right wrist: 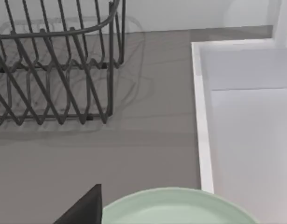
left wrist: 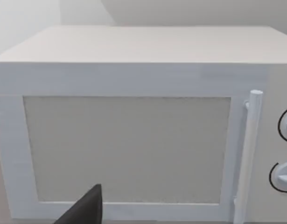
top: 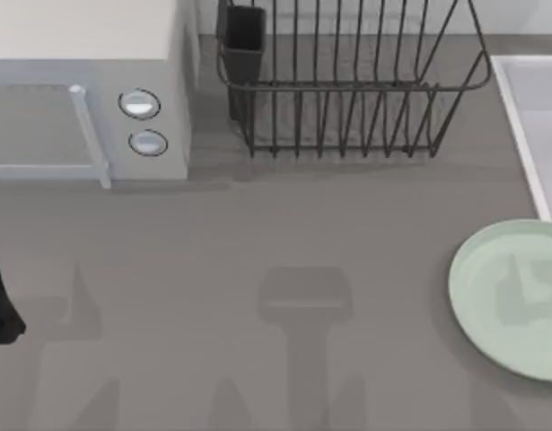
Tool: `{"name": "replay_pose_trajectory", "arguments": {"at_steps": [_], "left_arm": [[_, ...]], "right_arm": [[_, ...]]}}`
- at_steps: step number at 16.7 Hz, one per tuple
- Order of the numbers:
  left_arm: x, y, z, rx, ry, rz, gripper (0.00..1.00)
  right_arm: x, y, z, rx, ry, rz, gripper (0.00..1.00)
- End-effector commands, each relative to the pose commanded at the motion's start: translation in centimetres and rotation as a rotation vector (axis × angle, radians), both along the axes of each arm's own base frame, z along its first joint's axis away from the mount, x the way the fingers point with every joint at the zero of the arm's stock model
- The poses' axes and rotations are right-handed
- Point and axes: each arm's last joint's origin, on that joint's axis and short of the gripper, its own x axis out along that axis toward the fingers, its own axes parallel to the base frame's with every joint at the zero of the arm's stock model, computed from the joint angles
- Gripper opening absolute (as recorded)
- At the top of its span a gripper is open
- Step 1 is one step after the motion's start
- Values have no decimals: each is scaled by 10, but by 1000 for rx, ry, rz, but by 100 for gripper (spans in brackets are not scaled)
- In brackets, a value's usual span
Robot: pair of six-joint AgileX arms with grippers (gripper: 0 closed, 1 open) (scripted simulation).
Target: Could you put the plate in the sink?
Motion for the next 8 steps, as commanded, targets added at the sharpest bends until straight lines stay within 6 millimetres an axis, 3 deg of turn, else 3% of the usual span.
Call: {"name": "replay_pose_trajectory", "arguments": {"at_steps": [4, 8], "left_arm": [[0, 0, 0, 0, 0, 0, 100], [0, 0, 0, 0, 0, 0, 100]], "right_arm": [[39, 19, 30, 33, 333, 45, 100], [95, 51, 37, 20, 691, 58, 100]]}}
